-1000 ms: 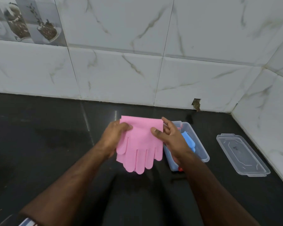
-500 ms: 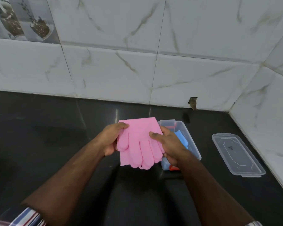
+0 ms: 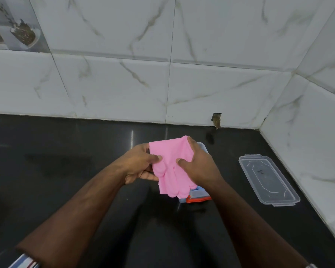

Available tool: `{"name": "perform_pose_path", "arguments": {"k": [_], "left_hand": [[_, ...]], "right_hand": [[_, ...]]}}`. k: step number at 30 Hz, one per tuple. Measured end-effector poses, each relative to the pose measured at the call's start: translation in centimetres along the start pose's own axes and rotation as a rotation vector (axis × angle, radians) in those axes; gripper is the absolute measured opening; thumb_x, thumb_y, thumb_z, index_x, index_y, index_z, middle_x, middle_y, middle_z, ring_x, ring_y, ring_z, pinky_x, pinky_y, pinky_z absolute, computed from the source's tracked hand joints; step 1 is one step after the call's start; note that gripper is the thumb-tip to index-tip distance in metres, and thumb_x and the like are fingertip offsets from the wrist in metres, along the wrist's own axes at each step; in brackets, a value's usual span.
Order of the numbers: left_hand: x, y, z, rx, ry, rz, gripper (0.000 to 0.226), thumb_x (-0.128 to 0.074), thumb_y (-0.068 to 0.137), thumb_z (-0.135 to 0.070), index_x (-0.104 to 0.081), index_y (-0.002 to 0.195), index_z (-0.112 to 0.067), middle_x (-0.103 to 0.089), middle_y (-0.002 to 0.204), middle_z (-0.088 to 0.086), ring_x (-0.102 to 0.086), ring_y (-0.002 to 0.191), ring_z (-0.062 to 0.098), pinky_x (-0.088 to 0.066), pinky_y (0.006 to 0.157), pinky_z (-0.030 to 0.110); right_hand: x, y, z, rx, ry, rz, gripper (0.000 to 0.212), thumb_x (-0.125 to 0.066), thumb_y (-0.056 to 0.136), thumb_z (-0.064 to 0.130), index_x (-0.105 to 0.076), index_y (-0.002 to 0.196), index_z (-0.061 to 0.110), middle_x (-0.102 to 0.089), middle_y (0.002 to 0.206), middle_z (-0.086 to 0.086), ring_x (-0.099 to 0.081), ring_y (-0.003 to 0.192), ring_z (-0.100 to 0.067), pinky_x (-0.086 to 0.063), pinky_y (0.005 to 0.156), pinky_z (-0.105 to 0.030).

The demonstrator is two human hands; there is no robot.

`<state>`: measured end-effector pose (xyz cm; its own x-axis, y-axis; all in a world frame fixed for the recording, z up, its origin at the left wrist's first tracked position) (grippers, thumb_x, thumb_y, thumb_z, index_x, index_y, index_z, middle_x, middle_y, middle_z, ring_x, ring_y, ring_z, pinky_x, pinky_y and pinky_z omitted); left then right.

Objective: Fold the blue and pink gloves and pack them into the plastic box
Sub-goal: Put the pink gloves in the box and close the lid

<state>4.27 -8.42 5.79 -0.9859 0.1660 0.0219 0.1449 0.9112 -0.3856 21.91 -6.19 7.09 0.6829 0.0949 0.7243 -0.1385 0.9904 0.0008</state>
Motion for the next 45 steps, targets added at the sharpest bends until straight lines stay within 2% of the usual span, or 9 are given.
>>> {"name": "perform_pose_path", "arguments": {"k": [6, 15, 20, 24, 27, 33, 41, 42, 45], "left_hand": [[-3.6, 2.0, -1.6, -0.049, 0.039, -0.015, 0.030, -0.054, 0.100, -0.007, -0.057, 0.128, -0.017, -0.076, 0.108, 0.009, -0.076, 0.091, 0.024, -0.063, 0.072, 0.044], [-6.0, 5.2, -0.7, 0.067, 0.107, -0.089, 0.027, -0.057, 0.099, -0.011, -0.050, 0.125, -0.009, -0.067, 0.119, 0.015, -0.073, 0.096, 0.028, -0.064, 0.068, 0.044], [-5.5, 5.7, -0.4, 0.050, 0.225, -0.137, 0.030, -0.058, 0.098, -0.010, -0.053, 0.127, -0.009, -0.065, 0.119, 0.014, -0.069, 0.102, 0.029, -0.064, 0.073, 0.046], [-5.6, 5.9, -1.0, -0.021, 0.492, -0.192, 0.046, -0.066, 0.092, -0.016, -0.053, 0.136, -0.009, -0.064, 0.123, 0.012, -0.067, 0.107, 0.030, -0.061, 0.083, 0.047], [-6.2, 5.4, -2.1, -0.107, 0.824, -0.235, 0.054, -0.063, 0.094, -0.021, -0.046, 0.144, -0.009, -0.059, 0.137, 0.010, -0.059, 0.121, 0.027, -0.049, 0.101, 0.035], [-6.6, 5.9, -1.5, -0.129, 1.152, -0.197, 0.045, -0.055, 0.097, -0.032, -0.049, 0.139, -0.015, -0.057, 0.138, 0.010, -0.052, 0.126, 0.027, -0.034, 0.108, 0.038], [-6.8, 5.8, -0.5, -0.127, 1.402, -0.227, 0.049, -0.057, 0.093, -0.048, -0.052, 0.138, -0.029, -0.040, 0.137, 0.008, -0.035, 0.129, 0.028, -0.041, 0.104, 0.048], [-6.7, 5.8, -0.5, -0.132, 1.409, -0.232, 0.048, -0.057, 0.093, -0.049, -0.053, 0.137, -0.030, -0.039, 0.137, 0.008, -0.035, 0.129, 0.028, -0.040, 0.105, 0.049], [-6.3, 5.7, -1.1, -0.172, 1.421, -0.221, 0.046, -0.056, 0.093, -0.049, -0.055, 0.136, -0.032, -0.040, 0.137, 0.004, -0.035, 0.128, 0.027, -0.037, 0.105, 0.049]], "right_hand": [[2.4, -0.3, -0.3, 0.044, -0.204, -0.092, 0.072, -0.057, 0.096, 0.028, -0.016, 0.154, 0.023, -0.050, 0.142, -0.003, -0.052, 0.125, -0.021, -0.042, 0.101, -0.034], [3.7, 2.1, -4.5, -0.089, -0.228, -0.022, 0.057, -0.063, 0.092, 0.026, -0.037, 0.142, 0.018, -0.056, 0.135, -0.006, -0.057, 0.118, -0.024, -0.046, 0.095, -0.035], [2.2, 2.8, -5.4, -0.086, -0.243, 0.035, 0.065, -0.063, 0.092, 0.027, -0.031, 0.147, 0.018, -0.055, 0.136, -0.006, -0.056, 0.118, -0.024, -0.047, 0.096, -0.038], [1.5, 3.1, -5.2, -0.051, -0.291, 0.055, 0.065, -0.061, 0.093, 0.023, -0.028, 0.148, 0.014, -0.056, 0.133, -0.009, -0.057, 0.116, -0.026, -0.048, 0.093, -0.037], [0.9, 3.4, -5.1, -0.035, -0.327, 0.044, 0.060, -0.060, 0.091, 0.020, -0.032, 0.144, 0.012, -0.059, 0.126, -0.010, -0.059, 0.110, -0.027, -0.050, 0.090, -0.038], [-0.8, 3.7, -5.5, -0.052, -0.401, 0.073, 0.072, -0.056, 0.090, 0.019, -0.019, 0.151, 0.010, -0.052, 0.134, -0.013, -0.058, 0.112, -0.031, -0.052, 0.091, -0.042], [-3.0, 3.2, -5.6, -0.091, -0.526, 0.171, 0.080, -0.055, 0.093, 0.027, -0.007, 0.154, 0.006, -0.037, 0.145, -0.015, -0.052, 0.121, -0.028, -0.047, 0.096, -0.038], [-2.9, 3.3, -5.5, -0.099, -0.527, 0.217, 0.078, -0.055, 0.093, 0.028, -0.011, 0.153, 0.005, -0.041, 0.143, -0.015, -0.053, 0.120, -0.028, -0.047, 0.096, -0.038], [-0.6, 3.7, -4.2, -0.007, -0.628, 0.277, 0.047, -0.052, 0.095, 0.037, -0.051, 0.134, 0.012, -0.062, 0.123, -0.008, -0.061, 0.105, -0.023, -0.051, 0.090, -0.038]]}}
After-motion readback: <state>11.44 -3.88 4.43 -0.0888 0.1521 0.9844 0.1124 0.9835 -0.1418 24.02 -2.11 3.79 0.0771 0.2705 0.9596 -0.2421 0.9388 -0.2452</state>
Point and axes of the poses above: each hand's wrist, its own y-axis towards the middle knuckle, its own x-axis out of the back of the hand, z = x × y, the point moved 7 cm from there along y, towards the middle knuckle
